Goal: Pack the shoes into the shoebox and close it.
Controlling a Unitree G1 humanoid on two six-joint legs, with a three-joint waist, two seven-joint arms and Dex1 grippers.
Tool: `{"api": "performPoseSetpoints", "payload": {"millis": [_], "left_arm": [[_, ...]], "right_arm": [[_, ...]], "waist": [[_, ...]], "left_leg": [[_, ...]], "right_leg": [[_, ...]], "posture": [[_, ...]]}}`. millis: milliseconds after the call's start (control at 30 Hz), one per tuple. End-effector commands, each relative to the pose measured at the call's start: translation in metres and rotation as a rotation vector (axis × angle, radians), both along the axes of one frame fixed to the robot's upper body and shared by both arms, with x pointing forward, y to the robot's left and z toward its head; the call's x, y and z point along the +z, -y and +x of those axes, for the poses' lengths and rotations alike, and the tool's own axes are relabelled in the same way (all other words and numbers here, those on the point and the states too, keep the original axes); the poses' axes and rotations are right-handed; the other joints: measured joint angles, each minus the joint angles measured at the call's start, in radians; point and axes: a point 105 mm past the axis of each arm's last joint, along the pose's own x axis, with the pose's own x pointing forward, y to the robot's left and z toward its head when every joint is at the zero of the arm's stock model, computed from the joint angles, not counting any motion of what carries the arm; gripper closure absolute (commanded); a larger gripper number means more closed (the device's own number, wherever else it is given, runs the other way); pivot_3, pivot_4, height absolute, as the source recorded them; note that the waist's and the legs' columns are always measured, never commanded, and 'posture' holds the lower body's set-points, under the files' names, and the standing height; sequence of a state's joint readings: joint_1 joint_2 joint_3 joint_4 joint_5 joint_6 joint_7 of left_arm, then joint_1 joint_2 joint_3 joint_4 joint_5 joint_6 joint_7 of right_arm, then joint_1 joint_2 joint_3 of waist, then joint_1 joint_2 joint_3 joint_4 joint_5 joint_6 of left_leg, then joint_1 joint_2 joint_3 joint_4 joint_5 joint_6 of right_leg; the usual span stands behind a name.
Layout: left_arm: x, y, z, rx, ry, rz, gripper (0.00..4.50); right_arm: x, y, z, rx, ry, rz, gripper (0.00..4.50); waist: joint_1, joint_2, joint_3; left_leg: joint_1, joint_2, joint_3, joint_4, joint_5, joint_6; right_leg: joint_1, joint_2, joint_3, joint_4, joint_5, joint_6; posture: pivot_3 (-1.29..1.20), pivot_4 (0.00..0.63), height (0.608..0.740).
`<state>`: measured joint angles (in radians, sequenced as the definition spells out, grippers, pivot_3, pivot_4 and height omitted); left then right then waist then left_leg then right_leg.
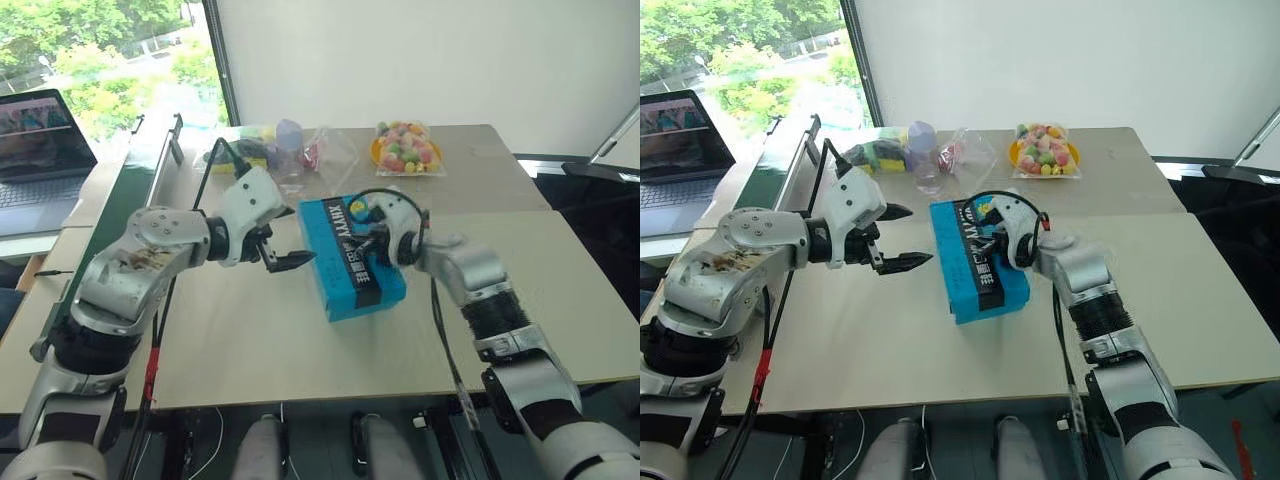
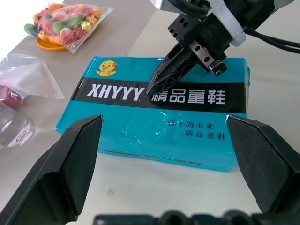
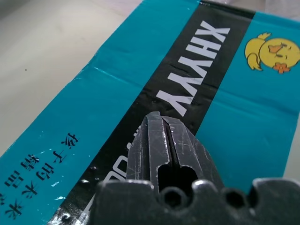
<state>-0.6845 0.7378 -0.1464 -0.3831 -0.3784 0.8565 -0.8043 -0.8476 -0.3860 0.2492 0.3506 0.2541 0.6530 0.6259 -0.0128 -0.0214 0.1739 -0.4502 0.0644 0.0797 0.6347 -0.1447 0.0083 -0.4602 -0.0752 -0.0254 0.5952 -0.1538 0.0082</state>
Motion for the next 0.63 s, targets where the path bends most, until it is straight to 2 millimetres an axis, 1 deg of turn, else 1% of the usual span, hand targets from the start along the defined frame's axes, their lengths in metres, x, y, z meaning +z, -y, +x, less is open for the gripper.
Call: {"api": "performPoseSetpoints", "payload": {"millis": [33, 67, 200, 267, 333, 367, 400, 467, 533, 633], "left_arm": [[0.007, -0.003, -0.004, 0.019, 0.045, -0.011, 0.00], [0.006, -0.004, -0.003, 0.025, 0.050, -0.012, 0.00], [0.007, -0.002, -0.004, 0.024, 0.062, -0.027, 0.00], [0.010, -0.002, -0.004, 0.017, 0.071, -0.050, 0.00], [0.013, -0.001, -0.005, 0.008, 0.076, -0.073, 0.00], [0.014, -0.001, -0.005, 0.003, 0.077, -0.081, 0.00], [0.014, -0.001, -0.006, -0.001, 0.077, -0.088, 0.00], [0.014, -0.001, -0.007, -0.003, 0.073, -0.109, 0.00], [0.011, -0.001, -0.009, -0.007, 0.068, -0.115, 0.00], [0.004, -0.003, -0.009, 0.001, 0.045, -0.133, 0.00]], "right_arm": [[0.002, 0.001, -0.005, 0.065, 0.044, -0.085, 4.49], [0.003, 0.002, -0.007, 0.077, 0.053, -0.100, 4.49], [0.037, 0.001, -0.019, 0.132, 0.085, 0.001, 4.49], [0.060, -0.001, -0.032, 0.198, 0.119, 0.065, 4.49], [0.076, -0.001, -0.046, 0.276, 0.174, 0.080, 4.49], [0.080, 0.000, -0.054, 0.322, 0.198, 0.068, 4.49], [0.081, 0.000, -0.063, 0.372, 0.222, 0.043, 4.49], [0.072, 0.002, -0.076, 0.448, 0.236, -0.054, 4.49], [0.064, 0.007, -0.077, 0.449, 0.236, -0.115, 4.49], [0.064, 0.010, -0.074, 0.428, 0.234, -0.106, 4.49]], "waist": [[0.000, 0.000, 0.000], [0.000, 0.000, 0.000], [0.002, 0.000, 0.000], [0.002, 0.000, 0.000], [0.002, 0.000, 0.000], [0.002, 0.000, 0.000], [0.002, -0.001, 0.000], [0.004, -0.001, 0.000], [0.004, -0.001, 0.000], [0.001, -0.002, 0.000]], "left_leg": [[0.000, 0.000, 0.000, 0.001, 0.000, 0.000], [0.001, 0.000, 0.000, 0.000, 0.000, 0.000], [0.002, 0.000, 0.000, 0.001, 0.000, 0.000], [0.002, 0.000, 0.001, 0.001, 0.000, 0.000], [0.003, 0.000, 0.001, 0.001, 0.000, 0.000], [0.003, 0.000, 0.001, 0.001, 0.000, 0.000], [0.003, 0.000, 0.001, 0.001, 0.000, 0.000], [0.003, 0.000, 0.001, 0.001, 0.000, 0.000], [0.003, 0.000, 0.001, 0.000, 0.000, 0.000], [0.004, 0.000, 0.003, 0.001, 0.000, 0.000]], "right_leg": [[0.000, 0.000, 0.000, 0.000, 0.000, 0.000], [0.001, 0.000, 0.001, 0.001, -0.001, -0.001], [0.001, 0.000, 0.001, 0.002, -0.001, -0.002], [0.001, 0.000, 0.001, 0.003, -0.001, -0.001], [0.001, 0.000, 0.002, 0.003, -0.001, -0.001], [0.001, 0.000, 0.002, 0.003, -0.001, -0.001], [0.001, 0.000, 0.002, 0.003, -0.001, -0.002], [0.001, 0.001, 0.002, 0.002, -0.001, -0.002], [0.002, 0.001, 0.001, 0.002, -0.001, -0.002], [0.001, 0.000, 0.003, 0.002, -0.001, -0.001]], "posture": [[0.00, 0.150, 0.740], [0.00, 0.150, 0.740], [0.00, 0.150, 0.740], [0.00, 0.150, 0.740], [0.00, 0.150, 0.740], [0.00, 0.150, 0.740], [0.00, 0.150, 0.740], [0.00, 0.150, 0.740], [0.00, 0.150, 0.740], [0.00, 0.150, 0.740]]}}
